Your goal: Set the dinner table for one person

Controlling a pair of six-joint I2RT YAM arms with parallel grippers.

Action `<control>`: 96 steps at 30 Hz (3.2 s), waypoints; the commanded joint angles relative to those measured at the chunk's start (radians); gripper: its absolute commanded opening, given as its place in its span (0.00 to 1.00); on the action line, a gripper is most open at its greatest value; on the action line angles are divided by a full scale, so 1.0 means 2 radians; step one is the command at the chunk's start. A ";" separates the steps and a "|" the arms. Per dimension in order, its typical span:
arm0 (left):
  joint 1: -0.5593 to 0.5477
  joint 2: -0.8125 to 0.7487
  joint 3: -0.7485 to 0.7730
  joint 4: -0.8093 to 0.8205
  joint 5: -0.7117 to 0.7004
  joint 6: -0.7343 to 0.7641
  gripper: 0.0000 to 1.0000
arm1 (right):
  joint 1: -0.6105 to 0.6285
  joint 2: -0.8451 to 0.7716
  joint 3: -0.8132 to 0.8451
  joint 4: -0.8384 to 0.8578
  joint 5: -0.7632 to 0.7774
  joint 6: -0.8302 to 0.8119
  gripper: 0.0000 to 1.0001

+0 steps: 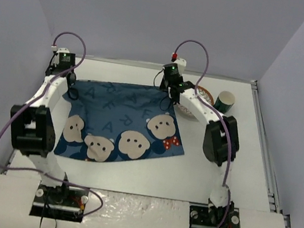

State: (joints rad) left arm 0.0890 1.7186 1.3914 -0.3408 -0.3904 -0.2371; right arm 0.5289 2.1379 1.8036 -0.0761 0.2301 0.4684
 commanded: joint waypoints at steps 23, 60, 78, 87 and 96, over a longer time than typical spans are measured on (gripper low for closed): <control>0.009 0.159 0.263 0.094 0.052 0.064 0.86 | -0.038 0.041 0.098 0.110 -0.010 -0.069 0.76; 0.046 0.134 0.031 -0.025 0.099 -0.099 0.80 | 0.038 -0.046 -0.265 0.158 -0.024 -0.092 0.51; 0.064 0.251 0.187 -0.073 0.100 -0.084 0.80 | 0.023 0.005 -0.196 0.143 -0.038 -0.082 0.51; 0.064 0.278 0.245 -0.093 0.099 -0.075 0.80 | 0.022 0.006 -0.197 0.139 -0.038 -0.069 0.51; 0.064 0.260 0.229 -0.090 0.104 -0.082 0.83 | 0.019 -0.017 -0.195 0.140 -0.032 -0.076 0.52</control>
State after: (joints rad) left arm 0.2050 2.2795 1.8530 -0.4960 -0.1693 -0.4020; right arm 0.5808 2.1395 1.3933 0.2310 0.1566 0.3130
